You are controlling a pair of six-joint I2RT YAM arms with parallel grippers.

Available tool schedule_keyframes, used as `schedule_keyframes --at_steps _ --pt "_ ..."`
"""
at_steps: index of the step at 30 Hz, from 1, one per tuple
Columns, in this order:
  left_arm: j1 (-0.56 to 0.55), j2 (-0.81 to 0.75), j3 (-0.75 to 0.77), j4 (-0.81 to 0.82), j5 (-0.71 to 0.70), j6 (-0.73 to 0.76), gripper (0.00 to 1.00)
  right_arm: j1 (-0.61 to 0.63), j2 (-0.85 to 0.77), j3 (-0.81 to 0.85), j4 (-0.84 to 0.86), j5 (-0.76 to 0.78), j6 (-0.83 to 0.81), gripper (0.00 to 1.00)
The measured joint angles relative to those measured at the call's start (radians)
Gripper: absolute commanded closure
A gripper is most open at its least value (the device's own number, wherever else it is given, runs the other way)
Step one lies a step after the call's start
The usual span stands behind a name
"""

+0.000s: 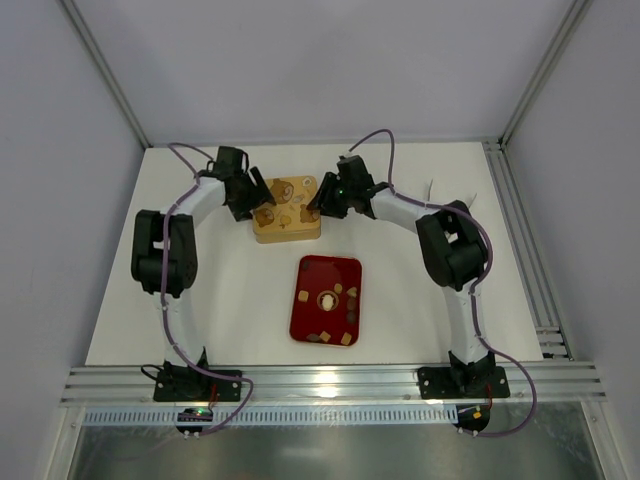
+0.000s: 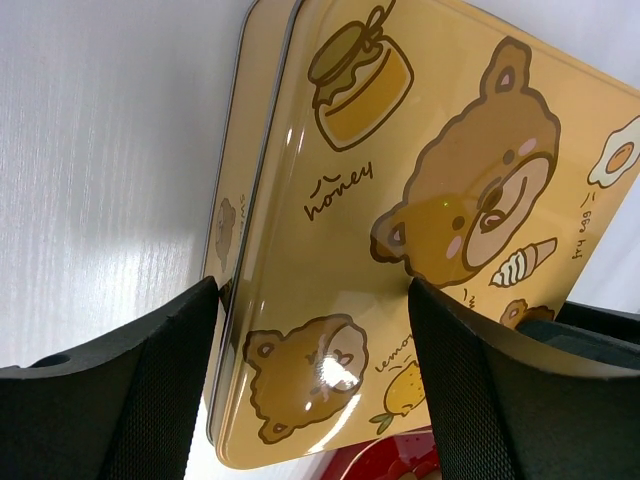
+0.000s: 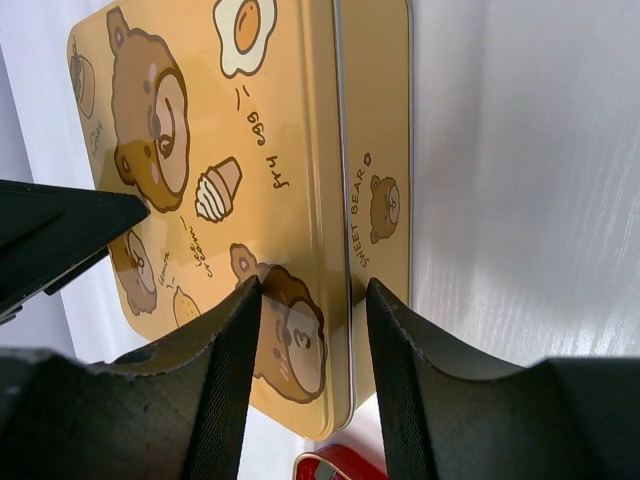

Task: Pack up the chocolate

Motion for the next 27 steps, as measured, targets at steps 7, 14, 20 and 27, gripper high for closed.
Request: schedule_keyframes --at_steps 7,14,20,27 --pt "0.000 -0.011 -0.009 0.002 -0.006 0.004 0.20 0.000 -0.011 0.000 -0.024 0.001 -0.005 0.53" --pt "0.002 -0.026 -0.008 -0.045 -0.021 0.030 0.11 -0.004 -0.037 -0.003 -0.083 0.012 -0.017 0.46" --pt "0.011 -0.033 0.021 -0.109 -0.041 0.068 0.11 -0.023 -0.060 -0.002 -0.100 0.010 -0.039 0.40" --pt "0.024 -0.084 0.080 -0.168 -0.056 0.093 0.11 -0.044 -0.167 -0.003 -0.101 0.014 -0.072 0.36"
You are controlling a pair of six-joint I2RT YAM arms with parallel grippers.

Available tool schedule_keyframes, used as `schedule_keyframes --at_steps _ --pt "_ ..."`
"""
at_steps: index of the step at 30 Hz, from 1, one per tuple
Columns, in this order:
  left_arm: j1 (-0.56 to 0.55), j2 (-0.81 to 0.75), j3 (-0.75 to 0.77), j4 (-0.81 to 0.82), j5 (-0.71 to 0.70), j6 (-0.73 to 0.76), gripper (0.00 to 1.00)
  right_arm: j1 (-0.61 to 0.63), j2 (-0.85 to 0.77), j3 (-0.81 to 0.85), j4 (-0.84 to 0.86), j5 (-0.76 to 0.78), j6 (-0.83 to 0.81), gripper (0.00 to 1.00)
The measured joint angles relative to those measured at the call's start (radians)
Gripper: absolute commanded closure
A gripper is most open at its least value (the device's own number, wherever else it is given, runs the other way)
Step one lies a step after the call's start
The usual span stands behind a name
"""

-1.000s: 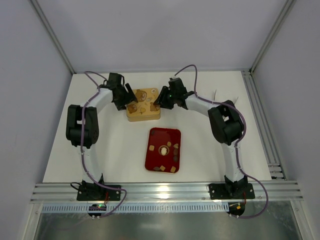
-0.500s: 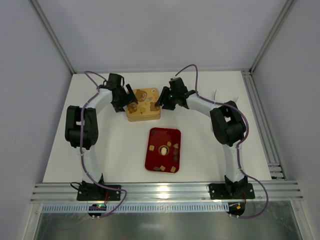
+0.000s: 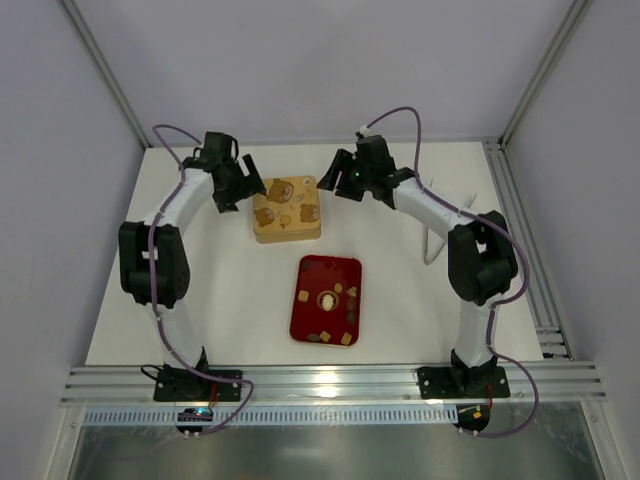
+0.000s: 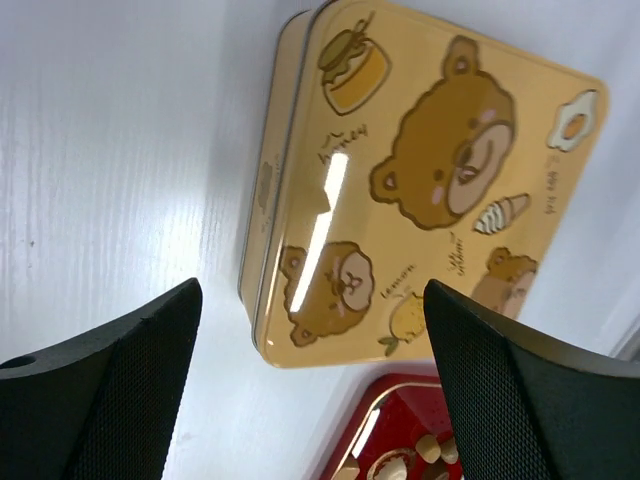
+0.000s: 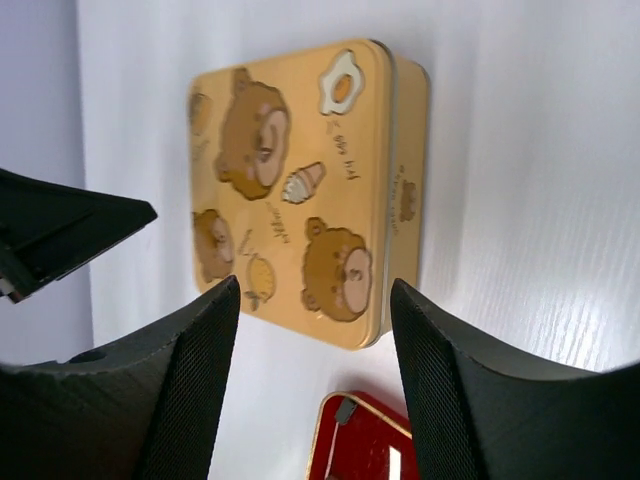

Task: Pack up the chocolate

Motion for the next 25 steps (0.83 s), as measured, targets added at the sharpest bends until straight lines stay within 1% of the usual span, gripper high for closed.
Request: schedule_keyframes --at_steps 5,7,9,10,11,12,13,14,16,19,23,24,25 --pt "0.000 -0.145 0.003 -0.013 0.014 0.017 0.11 -0.003 -0.200 -0.058 0.017 0.018 -0.026 0.33" --pt "-0.001 -0.226 -0.001 -0.014 0.026 0.020 0.11 -0.003 -0.298 -0.097 0.030 0.032 -0.042 0.31" --pt "-0.002 -0.327 -0.032 -0.006 0.042 0.024 0.11 -0.004 -0.407 -0.159 0.055 0.052 -0.056 0.27" --pt "-0.003 -0.379 -0.051 -0.006 0.050 0.027 0.10 -0.004 -0.463 -0.195 0.059 0.066 -0.064 0.24" --pt "-0.006 -0.465 -0.080 -0.007 0.063 0.036 0.10 -0.004 -0.546 -0.241 0.060 0.085 -0.073 0.24" --pt "-0.008 -0.501 -0.094 0.005 0.069 0.040 0.10 -0.003 -0.591 -0.266 0.080 0.100 -0.080 0.24" --pt "-0.011 -0.551 -0.140 0.039 0.076 0.047 0.10 -0.003 -0.636 -0.306 0.090 0.114 -0.088 0.23" --pt "-0.013 -0.609 -0.190 0.039 0.084 0.050 0.09 -0.003 -0.695 -0.357 0.089 0.132 -0.095 0.20" --pt "-0.018 -0.724 -0.287 0.029 0.092 0.056 0.09 -0.003 -0.804 -0.443 0.064 0.182 -0.108 0.18" --pt "-0.021 -0.861 -0.381 0.023 0.106 0.067 0.09 -0.003 -0.935 -0.528 0.040 0.246 -0.126 0.16" --pt "-0.022 -0.944 -0.435 0.024 0.119 0.070 0.09 -0.004 -1.051 -0.604 0.010 0.310 -0.144 0.15" --pt "-0.022 -0.952 -0.443 0.024 0.123 0.071 0.09 -0.003 -1.066 -0.613 0.000 0.319 -0.146 0.14" --pt "-0.022 -0.956 -0.449 0.023 0.126 0.071 0.09 -0.003 -1.074 -0.619 -0.005 0.329 -0.148 0.11"
